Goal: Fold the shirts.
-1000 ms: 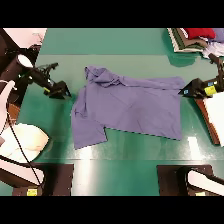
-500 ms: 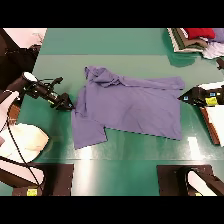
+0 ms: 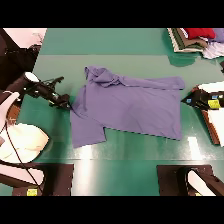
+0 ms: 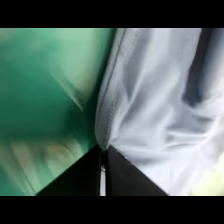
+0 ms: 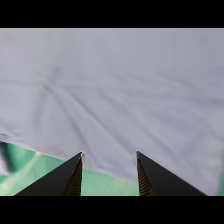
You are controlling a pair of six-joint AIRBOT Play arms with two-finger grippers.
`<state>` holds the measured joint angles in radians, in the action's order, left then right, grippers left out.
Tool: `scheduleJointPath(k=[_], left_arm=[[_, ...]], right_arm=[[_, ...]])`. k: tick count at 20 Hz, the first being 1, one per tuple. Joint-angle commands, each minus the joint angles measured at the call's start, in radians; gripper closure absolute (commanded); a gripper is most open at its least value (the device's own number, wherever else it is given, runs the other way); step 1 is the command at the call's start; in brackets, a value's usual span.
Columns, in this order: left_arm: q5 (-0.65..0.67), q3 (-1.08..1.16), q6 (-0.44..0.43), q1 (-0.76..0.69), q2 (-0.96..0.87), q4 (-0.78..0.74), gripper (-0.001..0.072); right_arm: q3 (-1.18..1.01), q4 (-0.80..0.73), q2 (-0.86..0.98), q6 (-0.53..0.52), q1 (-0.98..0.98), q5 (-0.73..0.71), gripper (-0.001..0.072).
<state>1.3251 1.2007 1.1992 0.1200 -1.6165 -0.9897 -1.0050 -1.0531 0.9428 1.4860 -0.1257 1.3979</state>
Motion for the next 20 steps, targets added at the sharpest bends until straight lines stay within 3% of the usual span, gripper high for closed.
scheduleJointPath(k=[1,5,9,18,20], left_arm=[[-0.045,0.001,0.010,-0.008,0.159,-0.080,0.0688],[-0.032,0.001,0.030,-0.008,0.323,-0.110,0.0687],[-0.025,0.000,0.036,-0.008,0.370,-0.106,0.0687],[-0.024,-0.022,0.042,-0.008,0.370,-0.106,0.0686],[-0.023,-0.022,0.042,-0.008,0.370,-0.106,0.0685]], right_arm=[[0.037,-0.084,-0.001,0.023,-0.082,0.119,0.0325],[0.247,-0.072,-0.001,-0.044,-0.245,0.122,0.0323],[0.466,-0.062,-0.001,-0.069,-0.320,0.032,0.0323],[0.629,0.016,-0.001,-0.080,-0.131,-0.149,0.0323],[0.629,0.014,-0.001,-0.080,-0.103,-0.158,0.0363]])
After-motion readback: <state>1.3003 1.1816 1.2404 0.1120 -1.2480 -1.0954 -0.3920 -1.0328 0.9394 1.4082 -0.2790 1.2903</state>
